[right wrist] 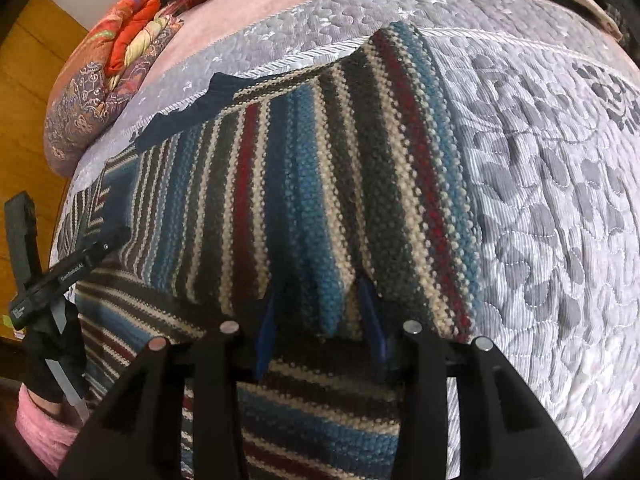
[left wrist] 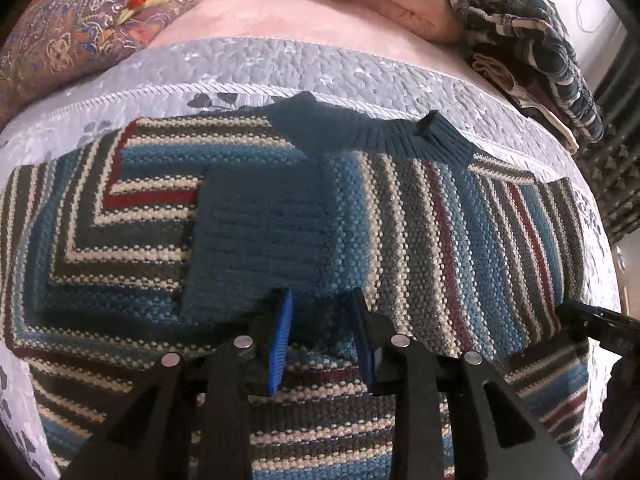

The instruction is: Fold small clothes

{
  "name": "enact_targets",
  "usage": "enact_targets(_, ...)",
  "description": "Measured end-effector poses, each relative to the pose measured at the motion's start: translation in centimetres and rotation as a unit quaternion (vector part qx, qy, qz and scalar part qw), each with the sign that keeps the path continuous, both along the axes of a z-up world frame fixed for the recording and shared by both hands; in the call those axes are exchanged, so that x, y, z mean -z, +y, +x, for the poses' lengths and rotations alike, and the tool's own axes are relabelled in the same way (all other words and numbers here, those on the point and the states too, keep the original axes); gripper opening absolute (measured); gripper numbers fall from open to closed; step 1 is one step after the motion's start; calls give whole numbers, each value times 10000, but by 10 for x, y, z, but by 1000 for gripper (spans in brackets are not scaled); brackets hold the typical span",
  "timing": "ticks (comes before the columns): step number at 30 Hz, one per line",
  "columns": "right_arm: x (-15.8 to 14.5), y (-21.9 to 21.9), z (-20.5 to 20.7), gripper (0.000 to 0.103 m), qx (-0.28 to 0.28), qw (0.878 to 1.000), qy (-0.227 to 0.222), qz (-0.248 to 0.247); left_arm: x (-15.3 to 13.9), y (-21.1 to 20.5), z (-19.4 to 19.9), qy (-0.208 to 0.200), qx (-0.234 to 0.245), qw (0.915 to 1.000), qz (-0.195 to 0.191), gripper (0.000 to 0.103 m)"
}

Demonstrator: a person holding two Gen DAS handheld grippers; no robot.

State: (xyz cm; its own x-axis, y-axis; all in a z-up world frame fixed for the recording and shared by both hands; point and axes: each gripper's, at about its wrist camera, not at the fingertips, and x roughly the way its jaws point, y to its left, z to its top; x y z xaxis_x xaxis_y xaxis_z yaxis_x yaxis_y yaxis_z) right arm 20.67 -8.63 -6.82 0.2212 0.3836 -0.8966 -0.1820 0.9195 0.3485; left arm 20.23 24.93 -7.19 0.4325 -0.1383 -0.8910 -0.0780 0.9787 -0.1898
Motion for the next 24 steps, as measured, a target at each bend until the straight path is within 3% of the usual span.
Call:
enact_targets(6,1,4,0,39,49,9999,-26,-86,-1,2,0,-38,-52,10000,-35,30)
enact_targets(12,-23,8,-5,40,156,9999,-73,0,-15,25,-10,-116,-444,9975,-528,30)
enact_targets(15,-38,21,-9,40,30,9997,-191,147,-26,27,-18,-333,-510,9975,-359,30)
enact_targets(18,-41,42,-11,40,-183,9993,-170,288,-30,11,-19,-356,-260,9976,-543,31)
enact_targets(20,-36,64,-15,40,-438,9984,-18,364,-29,-1,-16,-326,-95,9985,-438,33)
enact_targets(24,-15,91,-21,41,-655,9978,105,9,-10,-7,-14,-60,-53,9999,-153,36)
